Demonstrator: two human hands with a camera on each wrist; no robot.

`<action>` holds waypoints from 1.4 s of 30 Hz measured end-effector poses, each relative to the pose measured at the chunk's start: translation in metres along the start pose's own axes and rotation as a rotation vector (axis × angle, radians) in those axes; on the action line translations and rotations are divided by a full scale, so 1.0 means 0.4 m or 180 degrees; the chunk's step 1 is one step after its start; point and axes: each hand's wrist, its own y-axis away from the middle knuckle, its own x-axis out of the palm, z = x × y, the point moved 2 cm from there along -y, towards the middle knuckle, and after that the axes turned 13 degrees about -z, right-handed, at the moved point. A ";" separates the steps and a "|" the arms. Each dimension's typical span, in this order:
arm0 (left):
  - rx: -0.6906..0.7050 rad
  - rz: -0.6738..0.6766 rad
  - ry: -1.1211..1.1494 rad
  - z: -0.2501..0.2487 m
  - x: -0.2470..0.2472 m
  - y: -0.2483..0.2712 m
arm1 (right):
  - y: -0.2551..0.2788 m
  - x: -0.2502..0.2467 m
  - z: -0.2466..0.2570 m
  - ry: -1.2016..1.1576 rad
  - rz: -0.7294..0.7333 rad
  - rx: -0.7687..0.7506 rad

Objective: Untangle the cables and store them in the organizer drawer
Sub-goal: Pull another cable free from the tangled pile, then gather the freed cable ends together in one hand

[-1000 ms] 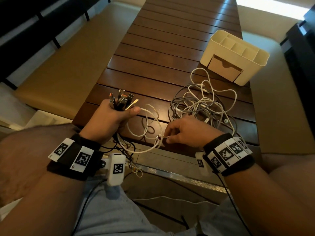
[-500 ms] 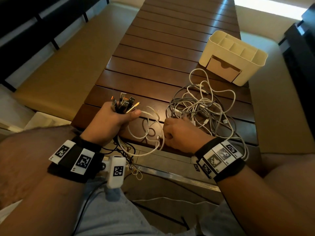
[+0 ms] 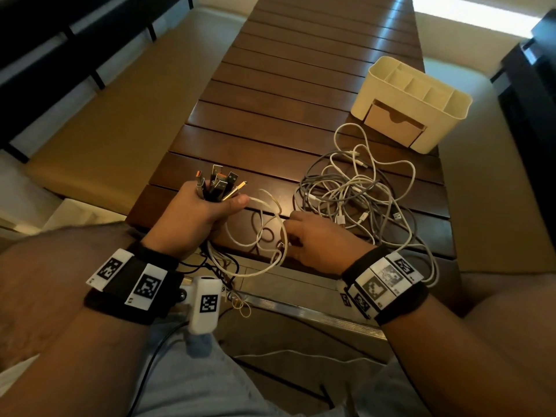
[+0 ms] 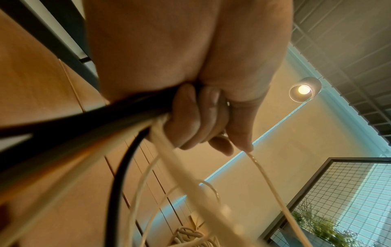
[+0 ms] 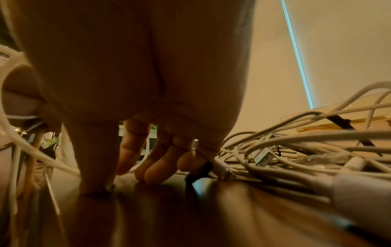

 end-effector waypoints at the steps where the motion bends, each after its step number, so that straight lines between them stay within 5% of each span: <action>1: -0.0007 0.0000 0.0000 -0.001 0.000 0.001 | 0.001 -0.003 0.002 -0.0017 -0.0013 0.0010; 12: -0.0096 -0.0115 0.0202 0.007 -0.021 -0.008 | 0.006 -0.034 -0.001 -0.0455 -0.0172 0.0582; 19: -0.0235 -0.0163 0.0258 0.012 -0.034 -0.010 | 0.008 -0.051 -0.030 0.0342 -0.0632 0.0653; 22: -0.0262 0.0166 0.0117 0.006 -0.027 -0.001 | 0.014 -0.087 -0.026 -0.0188 -0.0878 0.0643; 26: -0.0299 0.1281 -0.0268 -0.008 0.006 0.024 | 0.018 -0.122 0.019 -0.1469 -0.0661 0.0846; 28: -0.0313 0.1444 -0.0405 -0.008 0.016 0.030 | 0.021 -0.122 0.043 -0.1757 -0.0582 0.0895; 33: -0.0394 0.0420 0.0366 0.008 0.008 0.011 | 0.030 -0.079 0.076 -0.1674 0.0184 0.0821; 37: -0.0561 -0.0739 0.1221 0.015 -0.052 -0.027 | 0.062 -0.008 0.086 -0.0570 0.1620 0.0443; 39: -0.0641 -0.0898 0.1421 0.017 -0.084 -0.038 | 0.085 0.030 0.085 -0.0071 0.2083 0.0432; 42: -0.0619 -0.0751 0.1267 0.021 -0.090 -0.034 | 0.092 0.004 0.067 0.0144 0.2063 0.0602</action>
